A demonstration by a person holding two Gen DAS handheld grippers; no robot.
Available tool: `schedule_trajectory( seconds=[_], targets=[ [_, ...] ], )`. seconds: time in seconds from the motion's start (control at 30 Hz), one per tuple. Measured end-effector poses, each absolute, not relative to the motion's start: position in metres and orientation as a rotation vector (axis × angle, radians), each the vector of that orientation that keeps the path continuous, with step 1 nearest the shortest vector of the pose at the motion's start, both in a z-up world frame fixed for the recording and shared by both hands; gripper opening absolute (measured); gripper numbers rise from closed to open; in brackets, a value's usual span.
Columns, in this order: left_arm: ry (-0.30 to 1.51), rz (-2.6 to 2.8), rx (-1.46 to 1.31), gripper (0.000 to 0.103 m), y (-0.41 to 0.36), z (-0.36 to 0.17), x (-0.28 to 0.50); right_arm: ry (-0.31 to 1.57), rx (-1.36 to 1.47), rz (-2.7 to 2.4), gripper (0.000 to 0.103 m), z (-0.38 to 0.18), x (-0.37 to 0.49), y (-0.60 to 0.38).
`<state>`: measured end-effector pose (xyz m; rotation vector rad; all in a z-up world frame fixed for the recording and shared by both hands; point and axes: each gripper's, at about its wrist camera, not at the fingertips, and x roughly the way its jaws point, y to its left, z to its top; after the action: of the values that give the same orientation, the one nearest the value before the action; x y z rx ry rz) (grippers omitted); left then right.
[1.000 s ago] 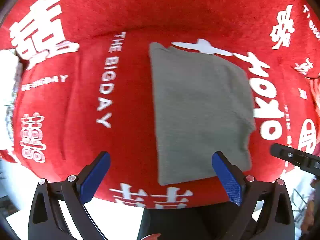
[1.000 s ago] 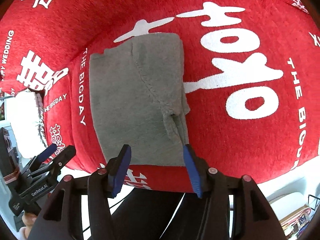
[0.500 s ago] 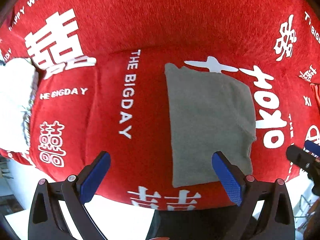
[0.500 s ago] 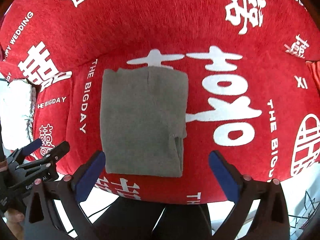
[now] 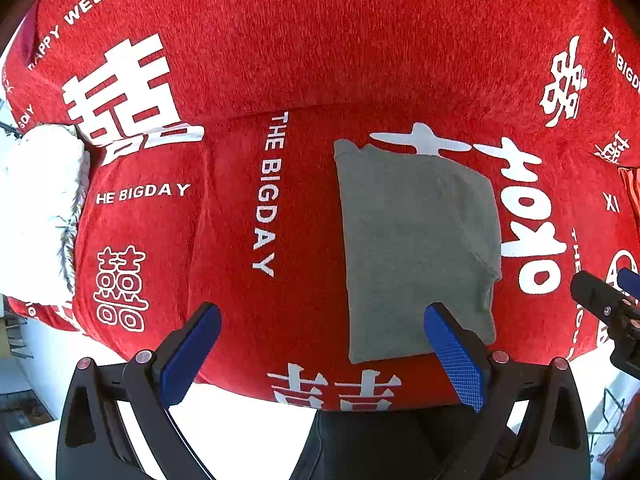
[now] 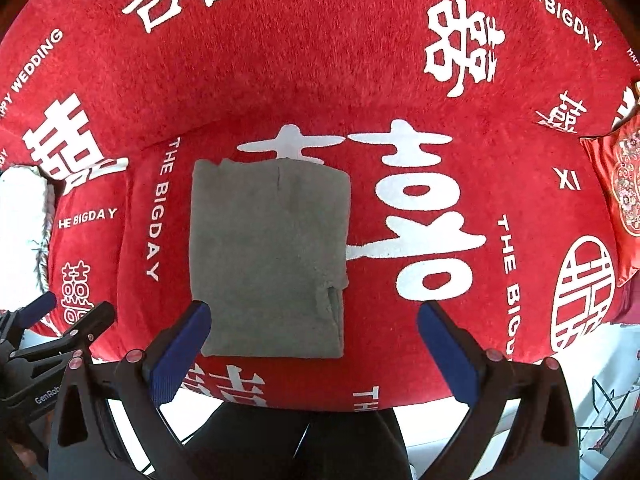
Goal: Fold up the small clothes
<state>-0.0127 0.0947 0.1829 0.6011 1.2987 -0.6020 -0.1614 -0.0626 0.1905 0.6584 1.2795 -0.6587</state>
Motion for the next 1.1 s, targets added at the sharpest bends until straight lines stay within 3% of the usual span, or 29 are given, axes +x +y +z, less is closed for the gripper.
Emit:
schedule_trajectory(
  seconds=[1.1],
  targets=[
    [1.31,-0.594,0.576,0.101,0.0941,0.1893,-0.0114,1.271,0.646,-0.654,0.103,0.1988,-0.1557,-0.0576]
  ],
)
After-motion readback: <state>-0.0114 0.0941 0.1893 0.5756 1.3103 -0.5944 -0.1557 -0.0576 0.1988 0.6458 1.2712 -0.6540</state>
